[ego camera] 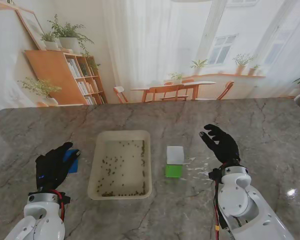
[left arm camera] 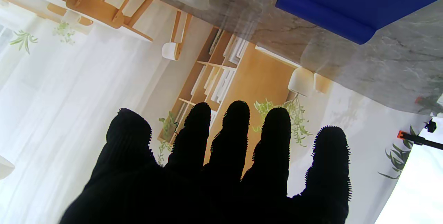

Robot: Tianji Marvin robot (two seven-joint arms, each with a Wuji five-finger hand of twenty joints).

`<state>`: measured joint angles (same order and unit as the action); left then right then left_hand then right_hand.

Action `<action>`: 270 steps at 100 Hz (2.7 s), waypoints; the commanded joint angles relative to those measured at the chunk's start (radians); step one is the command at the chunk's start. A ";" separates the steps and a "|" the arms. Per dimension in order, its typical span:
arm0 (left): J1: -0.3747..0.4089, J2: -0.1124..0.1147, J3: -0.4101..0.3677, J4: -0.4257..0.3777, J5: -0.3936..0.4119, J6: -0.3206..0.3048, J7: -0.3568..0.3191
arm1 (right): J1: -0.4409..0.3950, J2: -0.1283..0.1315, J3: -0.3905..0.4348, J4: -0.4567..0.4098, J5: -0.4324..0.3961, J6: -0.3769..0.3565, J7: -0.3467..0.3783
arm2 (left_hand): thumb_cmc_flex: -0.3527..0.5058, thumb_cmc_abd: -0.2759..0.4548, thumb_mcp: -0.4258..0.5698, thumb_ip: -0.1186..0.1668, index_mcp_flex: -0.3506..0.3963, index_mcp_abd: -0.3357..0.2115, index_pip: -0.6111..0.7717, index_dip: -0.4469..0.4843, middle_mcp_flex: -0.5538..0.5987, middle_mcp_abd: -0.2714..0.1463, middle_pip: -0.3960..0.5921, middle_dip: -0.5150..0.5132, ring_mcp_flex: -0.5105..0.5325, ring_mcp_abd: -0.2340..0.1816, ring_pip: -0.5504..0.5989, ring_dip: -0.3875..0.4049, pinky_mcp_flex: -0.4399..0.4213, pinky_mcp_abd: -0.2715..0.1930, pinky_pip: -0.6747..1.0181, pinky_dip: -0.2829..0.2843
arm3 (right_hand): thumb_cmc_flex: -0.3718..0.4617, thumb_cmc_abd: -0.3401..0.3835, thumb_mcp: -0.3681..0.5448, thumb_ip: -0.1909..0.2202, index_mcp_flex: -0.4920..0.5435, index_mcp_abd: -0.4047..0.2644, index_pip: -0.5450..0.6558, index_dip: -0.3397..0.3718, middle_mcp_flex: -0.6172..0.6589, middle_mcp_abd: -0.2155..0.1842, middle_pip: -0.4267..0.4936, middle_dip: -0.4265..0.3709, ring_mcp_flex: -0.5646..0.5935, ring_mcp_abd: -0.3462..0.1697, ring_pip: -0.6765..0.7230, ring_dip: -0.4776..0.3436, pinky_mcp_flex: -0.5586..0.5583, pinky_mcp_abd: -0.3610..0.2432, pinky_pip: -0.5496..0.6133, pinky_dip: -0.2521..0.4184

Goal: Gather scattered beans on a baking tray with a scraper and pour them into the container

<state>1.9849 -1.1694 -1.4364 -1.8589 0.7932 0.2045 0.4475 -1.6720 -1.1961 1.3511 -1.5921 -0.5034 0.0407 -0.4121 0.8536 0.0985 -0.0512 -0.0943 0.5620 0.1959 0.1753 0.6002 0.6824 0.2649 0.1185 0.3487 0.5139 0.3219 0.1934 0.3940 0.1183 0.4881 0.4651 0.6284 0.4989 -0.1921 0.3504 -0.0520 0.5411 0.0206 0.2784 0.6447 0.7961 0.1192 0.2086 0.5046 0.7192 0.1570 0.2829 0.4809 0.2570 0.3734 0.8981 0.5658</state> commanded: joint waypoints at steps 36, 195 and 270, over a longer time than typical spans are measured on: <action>0.013 -0.008 0.001 -0.003 -0.019 -0.022 0.027 | -0.014 0.029 0.061 0.003 -0.051 -0.106 0.105 | 0.035 0.061 0.009 0.060 0.002 0.008 0.012 0.004 0.003 0.009 0.001 0.018 0.012 0.007 0.005 0.011 -0.012 0.016 0.013 0.022 | 0.053 -0.019 0.017 0.018 -0.014 -0.004 -0.005 0.001 -0.008 -0.021 -0.010 0.001 -0.003 -0.036 -0.004 0.003 -0.001 -0.031 0.003 -0.003; -0.024 -0.002 0.019 0.010 -0.032 0.000 -0.027 | 0.273 0.140 -0.169 0.447 -0.140 -0.687 0.458 | 0.033 0.061 0.008 0.060 0.006 0.007 0.014 0.006 0.006 0.007 0.002 0.019 0.015 0.008 0.007 0.014 -0.013 0.014 0.016 0.024 | -0.277 -0.114 0.145 -0.046 -0.371 0.388 -0.321 -0.434 -0.581 0.146 -0.092 -0.056 -0.416 -0.001 -0.107 -0.183 -0.167 -0.109 -0.112 -0.170; -0.011 -0.005 0.013 0.004 -0.021 0.012 -0.005 | 0.426 0.132 -0.347 0.611 -0.003 -0.784 0.515 | 0.033 0.061 0.008 0.060 0.006 0.007 0.014 0.007 0.005 0.005 0.002 0.020 0.015 0.007 0.007 0.015 -0.012 0.014 0.018 0.025 | -0.248 -0.161 0.201 -0.035 -0.385 0.286 -0.115 0.147 -0.386 0.083 0.010 0.042 -0.268 -0.028 0.019 -0.105 -0.121 -0.099 -0.050 -0.168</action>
<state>1.9643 -1.1710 -1.4232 -1.8525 0.7696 0.2122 0.4361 -1.2305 -1.0628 0.9993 -0.9755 -0.5106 -0.7475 0.0675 0.8537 0.0985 -0.0512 -0.0943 0.5620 0.1962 0.1753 0.6003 0.6824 0.2691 0.1185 0.3490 0.5205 0.3231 0.1937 0.4037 0.1183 0.4881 0.4716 0.6286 0.2459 -0.3256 0.5263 -0.0757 0.1475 0.3440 0.1282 0.7500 0.3790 0.2321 0.1865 0.5173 0.4239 0.1567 0.2698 0.3535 0.0795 0.2023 0.7922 0.3809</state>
